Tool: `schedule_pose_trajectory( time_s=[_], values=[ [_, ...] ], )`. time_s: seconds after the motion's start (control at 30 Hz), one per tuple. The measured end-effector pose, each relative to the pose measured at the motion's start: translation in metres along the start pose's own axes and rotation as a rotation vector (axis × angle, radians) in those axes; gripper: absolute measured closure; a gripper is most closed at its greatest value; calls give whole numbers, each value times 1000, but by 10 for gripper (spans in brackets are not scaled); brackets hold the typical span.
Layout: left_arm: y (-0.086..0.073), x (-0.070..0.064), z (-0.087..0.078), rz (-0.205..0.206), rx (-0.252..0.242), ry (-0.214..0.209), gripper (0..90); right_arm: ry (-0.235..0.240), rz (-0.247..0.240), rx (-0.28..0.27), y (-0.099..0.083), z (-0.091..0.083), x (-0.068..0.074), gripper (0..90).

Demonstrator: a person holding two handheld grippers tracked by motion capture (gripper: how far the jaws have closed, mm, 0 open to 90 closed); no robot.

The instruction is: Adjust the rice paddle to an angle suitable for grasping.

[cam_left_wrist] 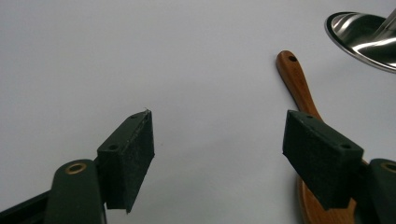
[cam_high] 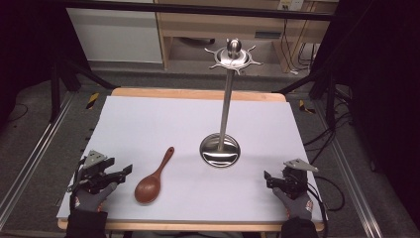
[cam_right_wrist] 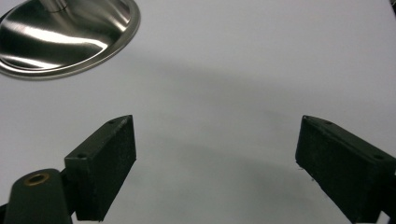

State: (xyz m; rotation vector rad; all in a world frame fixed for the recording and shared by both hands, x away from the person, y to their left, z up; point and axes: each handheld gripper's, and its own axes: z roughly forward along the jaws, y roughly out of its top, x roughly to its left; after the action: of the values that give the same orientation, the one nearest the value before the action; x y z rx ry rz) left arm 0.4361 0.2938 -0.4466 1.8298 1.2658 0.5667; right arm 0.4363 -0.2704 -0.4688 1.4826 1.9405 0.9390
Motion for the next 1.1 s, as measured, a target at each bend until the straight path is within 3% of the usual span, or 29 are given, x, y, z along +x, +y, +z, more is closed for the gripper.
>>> schedule_pose_trajectory(
  time_s=[0.07,0.73,1.1],
  values=[
    [1,-3,-2,5,-4,0,247,7,25,5,0,0,1,129],
    [15,-27,-1,47,-16,-59,273,18,9,15,2,1,3,138],
    [25,-37,2,77,-2,-62,270,17,4,11,2,2,2,132]
  ],
)
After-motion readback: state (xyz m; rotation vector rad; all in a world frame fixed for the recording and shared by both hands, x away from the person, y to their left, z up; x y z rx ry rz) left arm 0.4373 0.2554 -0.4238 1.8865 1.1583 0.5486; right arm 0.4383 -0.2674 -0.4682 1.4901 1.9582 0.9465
